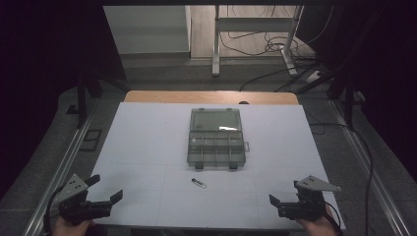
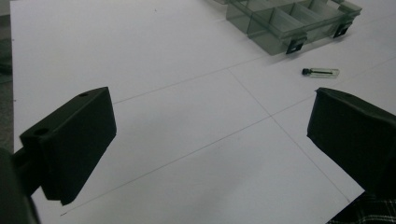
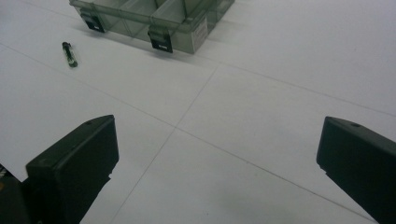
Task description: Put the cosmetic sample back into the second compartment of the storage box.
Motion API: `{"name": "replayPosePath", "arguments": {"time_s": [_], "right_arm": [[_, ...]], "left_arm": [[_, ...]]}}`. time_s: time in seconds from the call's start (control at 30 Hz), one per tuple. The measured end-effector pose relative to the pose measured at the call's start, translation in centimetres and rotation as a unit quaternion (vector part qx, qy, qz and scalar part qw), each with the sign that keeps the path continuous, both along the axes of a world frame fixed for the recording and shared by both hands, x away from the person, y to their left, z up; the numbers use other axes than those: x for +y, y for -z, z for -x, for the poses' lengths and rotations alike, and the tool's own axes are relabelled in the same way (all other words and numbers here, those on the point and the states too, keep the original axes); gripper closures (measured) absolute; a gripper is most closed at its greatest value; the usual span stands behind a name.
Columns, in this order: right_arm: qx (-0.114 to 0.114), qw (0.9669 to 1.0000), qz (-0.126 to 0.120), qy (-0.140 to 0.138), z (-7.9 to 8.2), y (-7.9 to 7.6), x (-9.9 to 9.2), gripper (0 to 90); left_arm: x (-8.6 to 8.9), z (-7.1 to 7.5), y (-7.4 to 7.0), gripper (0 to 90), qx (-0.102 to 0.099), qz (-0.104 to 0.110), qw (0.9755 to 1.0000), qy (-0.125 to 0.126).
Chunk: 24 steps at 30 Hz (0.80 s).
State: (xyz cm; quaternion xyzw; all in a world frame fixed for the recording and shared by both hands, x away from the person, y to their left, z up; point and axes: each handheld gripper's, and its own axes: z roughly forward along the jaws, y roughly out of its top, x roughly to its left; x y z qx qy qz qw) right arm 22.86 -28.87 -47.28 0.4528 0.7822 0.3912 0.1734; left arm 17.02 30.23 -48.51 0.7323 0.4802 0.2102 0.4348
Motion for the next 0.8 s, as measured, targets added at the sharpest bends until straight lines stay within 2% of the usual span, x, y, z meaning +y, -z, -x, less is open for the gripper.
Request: {"name": "replayPosePath", "arguments": {"time_s": [0.27, 0.8], "right_arm": [[0.005, 1.0, -0.004, 0.004, -0.08, 0.03, -0.09, 0.0], [0.018, 0.9998, -0.001, 0.0, -0.35, 0.14, 0.04, 0.0]], "left_arm": [[0.01, -0.21, 0.03, 2.2, 0.009, 0.0, 1.0, 0.002], [0.17, -0.27, 0.06, 2.7, 0.011, 0.007, 0.9999, 0.008]]}}
